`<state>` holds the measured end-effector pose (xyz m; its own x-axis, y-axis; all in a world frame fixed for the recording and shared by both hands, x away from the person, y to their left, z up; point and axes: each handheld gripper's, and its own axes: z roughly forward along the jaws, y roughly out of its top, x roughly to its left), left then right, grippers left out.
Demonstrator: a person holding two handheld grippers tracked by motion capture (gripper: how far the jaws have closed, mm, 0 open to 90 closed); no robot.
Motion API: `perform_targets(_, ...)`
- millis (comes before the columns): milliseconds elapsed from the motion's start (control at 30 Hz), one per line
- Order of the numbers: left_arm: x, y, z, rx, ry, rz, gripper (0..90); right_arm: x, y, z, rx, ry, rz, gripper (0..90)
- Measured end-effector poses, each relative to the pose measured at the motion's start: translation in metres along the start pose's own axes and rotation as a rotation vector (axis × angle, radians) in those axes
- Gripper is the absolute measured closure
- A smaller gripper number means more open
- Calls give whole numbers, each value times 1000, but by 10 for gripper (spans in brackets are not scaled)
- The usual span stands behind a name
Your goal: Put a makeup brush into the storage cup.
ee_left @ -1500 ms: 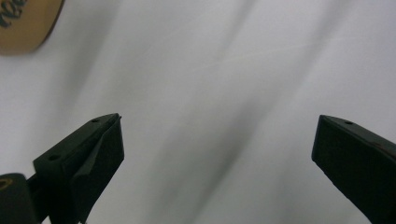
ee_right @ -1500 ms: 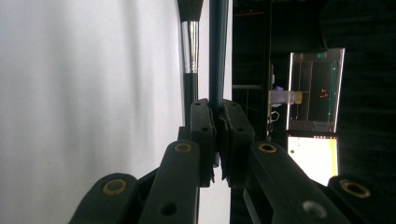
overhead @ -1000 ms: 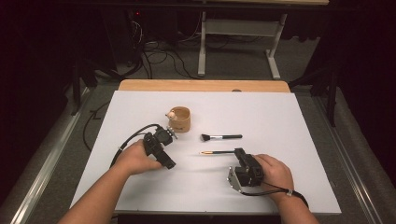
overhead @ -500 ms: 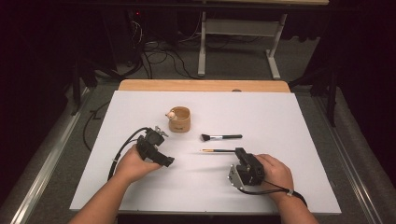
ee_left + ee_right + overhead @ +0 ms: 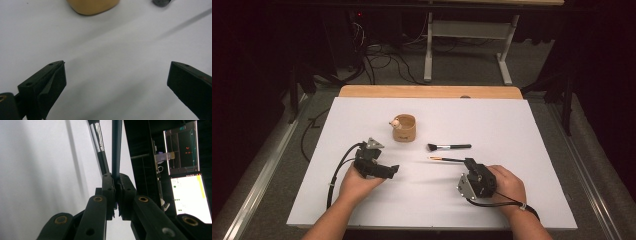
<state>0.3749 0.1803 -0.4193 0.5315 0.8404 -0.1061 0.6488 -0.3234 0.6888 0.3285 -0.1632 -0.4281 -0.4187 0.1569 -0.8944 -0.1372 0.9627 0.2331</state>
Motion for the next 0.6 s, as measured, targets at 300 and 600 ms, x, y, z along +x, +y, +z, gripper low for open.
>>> perform_targets(300, 1, -11, 0, -114, -9, -17, 33, 0, 0, 1, 6, 6, 20, 873)
perform_targets(600, 4, -18, -1, -181, -3, -40, 36, 0, -1, 3, 16, 12, 39, 873)
